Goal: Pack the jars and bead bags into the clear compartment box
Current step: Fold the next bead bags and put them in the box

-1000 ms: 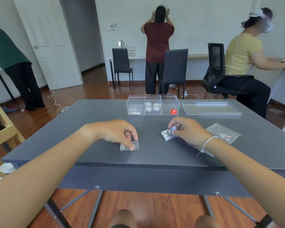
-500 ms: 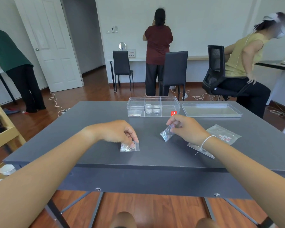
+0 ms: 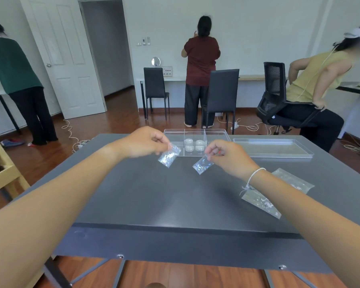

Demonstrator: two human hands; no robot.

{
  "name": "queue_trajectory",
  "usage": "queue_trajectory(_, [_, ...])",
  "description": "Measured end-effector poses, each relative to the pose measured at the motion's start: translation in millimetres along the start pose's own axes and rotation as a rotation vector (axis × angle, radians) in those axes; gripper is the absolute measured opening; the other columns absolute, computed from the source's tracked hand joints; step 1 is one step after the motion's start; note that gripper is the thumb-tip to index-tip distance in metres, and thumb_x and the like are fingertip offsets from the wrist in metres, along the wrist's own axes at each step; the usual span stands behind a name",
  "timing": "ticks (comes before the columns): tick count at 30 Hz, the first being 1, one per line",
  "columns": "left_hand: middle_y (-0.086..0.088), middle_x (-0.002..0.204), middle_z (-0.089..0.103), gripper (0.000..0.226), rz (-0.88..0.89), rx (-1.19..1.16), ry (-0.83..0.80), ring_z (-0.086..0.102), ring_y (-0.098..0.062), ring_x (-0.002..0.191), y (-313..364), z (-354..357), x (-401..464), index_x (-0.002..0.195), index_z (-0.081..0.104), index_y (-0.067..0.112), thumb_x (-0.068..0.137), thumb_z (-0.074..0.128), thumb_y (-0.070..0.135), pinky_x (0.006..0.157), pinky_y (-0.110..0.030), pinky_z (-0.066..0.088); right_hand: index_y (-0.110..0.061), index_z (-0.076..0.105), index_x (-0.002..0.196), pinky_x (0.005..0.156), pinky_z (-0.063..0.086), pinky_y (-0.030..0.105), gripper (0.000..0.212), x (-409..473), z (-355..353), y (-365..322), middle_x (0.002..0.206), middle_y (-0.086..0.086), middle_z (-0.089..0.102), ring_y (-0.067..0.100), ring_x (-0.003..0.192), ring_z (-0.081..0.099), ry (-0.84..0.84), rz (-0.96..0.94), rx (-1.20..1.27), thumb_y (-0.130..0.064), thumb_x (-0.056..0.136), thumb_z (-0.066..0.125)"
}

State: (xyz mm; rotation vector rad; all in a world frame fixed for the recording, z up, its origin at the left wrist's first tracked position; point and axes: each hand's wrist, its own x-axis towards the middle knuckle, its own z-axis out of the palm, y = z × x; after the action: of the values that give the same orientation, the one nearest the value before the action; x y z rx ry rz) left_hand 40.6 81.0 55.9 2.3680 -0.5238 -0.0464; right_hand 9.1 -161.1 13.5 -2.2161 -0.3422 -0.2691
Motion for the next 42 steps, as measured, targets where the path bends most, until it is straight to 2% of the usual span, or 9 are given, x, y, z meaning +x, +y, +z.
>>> queue_trajectory(5, [0.001, 0.073, 0.067, 0.013, 0.021, -0.067, 0.164, 0.056, -0.003, 0.061, 5, -9, 10, 0.069, 0.069, 0.029, 0.081, 0.064, 0.030, 0.056, -0.016, 0.042, -0.035, 0.056, 0.068, 0.056, 0.039, 0.017, 0.029, 4, 2, -6, 0.075, -0.014, 0.057, 0.001, 0.063, 0.049, 0.013, -0.021, 0.034, -0.011, 0.083, 0.059])
queue_trajectory(9, [0.022, 0.058, 0.067, 0.016, 0.026, -0.156, 0.260, 0.054, 0.003, 0.054, 4, -10, 24, 0.068, 0.068, 0.025, 0.083, 0.063, 0.023, 0.047, -0.005, 0.039, -0.029, 0.058, 0.072, 0.051, 0.038, 0.006, 0.024, 12, 5, -9, 0.072, -0.016, 0.055, -0.001, 0.057, 0.047, 0.045, -0.048, 0.041, -0.008, 0.083, 0.059])
queue_trajectory(12, [0.026, 0.054, 0.065, 0.012, -0.010, -0.182, 0.301, 0.053, -0.002, 0.059, -1, -8, 41, 0.074, 0.071, 0.014, 0.082, 0.064, 0.020, 0.044, -0.002, 0.036, -0.028, 0.059, 0.073, 0.047, 0.037, 0.005, 0.024, 21, 7, -8, 0.071, -0.016, 0.055, -0.009, 0.050, 0.049, 0.037, -0.047, 0.051, -0.007, 0.082, 0.059])
queue_trajectory(21, [0.012, 0.066, 0.064, 0.012, -0.063, -0.147, 0.262, 0.053, 0.005, 0.050, -15, -4, 70, 0.067, 0.067, 0.017, 0.078, 0.066, 0.015, 0.041, -0.001, 0.035, -0.027, 0.059, 0.074, 0.054, 0.039, 0.013, 0.022, 34, 10, 4, 0.073, -0.016, 0.056, 0.002, 0.059, 0.047, 0.007, -0.032, 0.032, -0.007, 0.083, 0.060])
queue_trajectory(23, [0.012, 0.066, 0.064, 0.011, -0.070, -0.131, 0.255, 0.054, 0.011, 0.048, -18, -4, 75, 0.067, 0.067, 0.016, 0.078, 0.066, 0.013, 0.041, -0.001, 0.035, -0.026, 0.060, 0.074, 0.053, 0.037, 0.008, 0.020, 35, 9, 7, 0.073, -0.015, 0.056, 0.002, 0.061, 0.047, 0.005, -0.032, 0.033, -0.008, 0.083, 0.060])
queue_trajectory(28, [0.009, 0.067, 0.066, 0.009, -0.104, -0.073, 0.209, 0.055, 0.004, 0.059, -31, 0, 84, 0.074, 0.067, 0.019, 0.079, 0.063, 0.011, 0.050, -0.008, 0.038, -0.020, 0.062, 0.079, 0.053, 0.035, 0.006, 0.016, 41, 9, 12, 0.075, -0.009, 0.058, 0.006, 0.061, 0.044, 0.003, -0.028, 0.063, -0.005, 0.083, 0.059])
queue_trajectory(31, [0.008, 0.068, 0.067, 0.008, -0.100, -0.059, 0.188, 0.058, -0.003, 0.068, -38, 5, 87, 0.076, 0.068, 0.015, 0.079, 0.062, 0.012, 0.065, -0.015, 0.042, -0.023, 0.061, 0.075, 0.050, 0.035, 0.004, 0.018, 42, 9, 15, 0.071, -0.014, 0.057, 0.005, 0.060, 0.044, 0.002, -0.021, 0.072, -0.006, 0.083, 0.060])
queue_trajectory(33, [0.014, 0.070, 0.066, 0.012, -0.100, -0.050, 0.195, 0.059, -0.003, 0.074, -40, 6, 89, 0.080, 0.071, 0.010, 0.079, 0.059, 0.012, 0.071, -0.017, 0.042, -0.027, 0.060, 0.072, 0.057, 0.038, 0.011, 0.022, 42, 10, 18, 0.071, -0.014, 0.056, 0.005, 0.062, 0.045, -0.006, -0.014, 0.070, -0.007, 0.082, 0.060])
queue_trajectory(42, [0.020, 0.079, 0.062, 0.009, -0.120, -0.064, 0.213, 0.054, 0.007, 0.079, -47, 9, 91, 0.075, 0.072, 0.020, 0.080, 0.065, 0.022, 0.065, -0.009, 0.034, -0.030, 0.059, 0.069, 0.059, 0.037, 0.017, 0.026, 44, 10, 20, 0.071, -0.014, 0.056, 0.005, 0.062, 0.045, -0.023, 0.000, 0.060, -0.007, 0.083, 0.061])
